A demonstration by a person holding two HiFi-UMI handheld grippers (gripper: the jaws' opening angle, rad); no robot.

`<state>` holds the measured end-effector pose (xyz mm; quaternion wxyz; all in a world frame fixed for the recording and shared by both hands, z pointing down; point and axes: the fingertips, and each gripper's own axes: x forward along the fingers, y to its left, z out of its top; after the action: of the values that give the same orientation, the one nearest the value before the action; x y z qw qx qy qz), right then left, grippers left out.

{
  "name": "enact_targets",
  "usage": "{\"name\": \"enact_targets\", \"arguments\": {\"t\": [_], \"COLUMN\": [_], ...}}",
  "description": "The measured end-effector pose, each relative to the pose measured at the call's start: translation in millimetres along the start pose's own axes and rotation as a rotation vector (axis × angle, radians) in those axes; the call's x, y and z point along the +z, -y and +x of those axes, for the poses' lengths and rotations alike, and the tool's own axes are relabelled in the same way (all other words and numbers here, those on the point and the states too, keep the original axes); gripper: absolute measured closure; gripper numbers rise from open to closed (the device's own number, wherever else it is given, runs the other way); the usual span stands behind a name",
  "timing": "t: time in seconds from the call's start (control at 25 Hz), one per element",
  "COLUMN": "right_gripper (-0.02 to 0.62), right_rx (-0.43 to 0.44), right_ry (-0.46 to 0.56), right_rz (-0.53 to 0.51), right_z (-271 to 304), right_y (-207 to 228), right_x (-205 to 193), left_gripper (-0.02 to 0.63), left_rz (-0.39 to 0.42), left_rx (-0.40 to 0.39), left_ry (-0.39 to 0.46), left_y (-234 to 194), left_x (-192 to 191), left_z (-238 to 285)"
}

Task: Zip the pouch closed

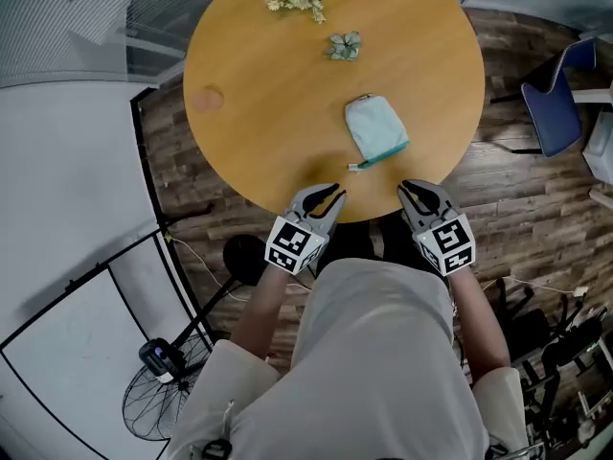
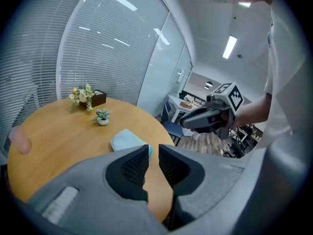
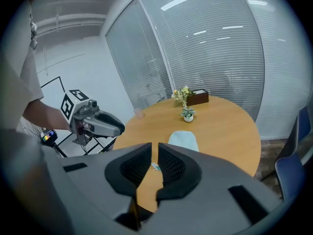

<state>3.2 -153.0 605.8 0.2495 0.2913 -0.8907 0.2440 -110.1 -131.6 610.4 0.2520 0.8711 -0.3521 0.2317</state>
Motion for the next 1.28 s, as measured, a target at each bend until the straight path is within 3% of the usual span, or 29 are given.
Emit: {"name": "enact_targets", "arguments": {"t": [0.24,0.68,0.76,0.92,1.0,1.28], "right_gripper": [0.538,0.532,0.528,0.523,0.523,0.522], "right_rx": [-0.013,-0.043,-0.04,-0.051,-0.056,-0.053], "right_ry": [-0.043,-0.112,-0.128,-0.157,-0.169,-0.197], "right_rz": [0.075,0.229,0.25,0.306,0.331,0.377], "right_z": [40,102,114,136,146,172], "right_y": [3,9,8,1,0,-1], "right_x": [-27,-88,-100,-129,-140,-157], "left_gripper": [0.537,0.537,0.537,0.537,0.537,0.569], "left_rz": [0.125,0.252,0.309,0.501,0.55,0.573], "left_rx": [-0.098,-0.247,-0.258,-0.279,-0.3,-0.36], "left_ry": [-0.141,-0.324,-0.37,-0.479,-0.5,-0.537], "left_y": [-19,-38,-42,-48,-48,-47], "left_x": [-36,-92,-108,-140,-146,-158], "left_z": [42,101,111,124,130,145]}}
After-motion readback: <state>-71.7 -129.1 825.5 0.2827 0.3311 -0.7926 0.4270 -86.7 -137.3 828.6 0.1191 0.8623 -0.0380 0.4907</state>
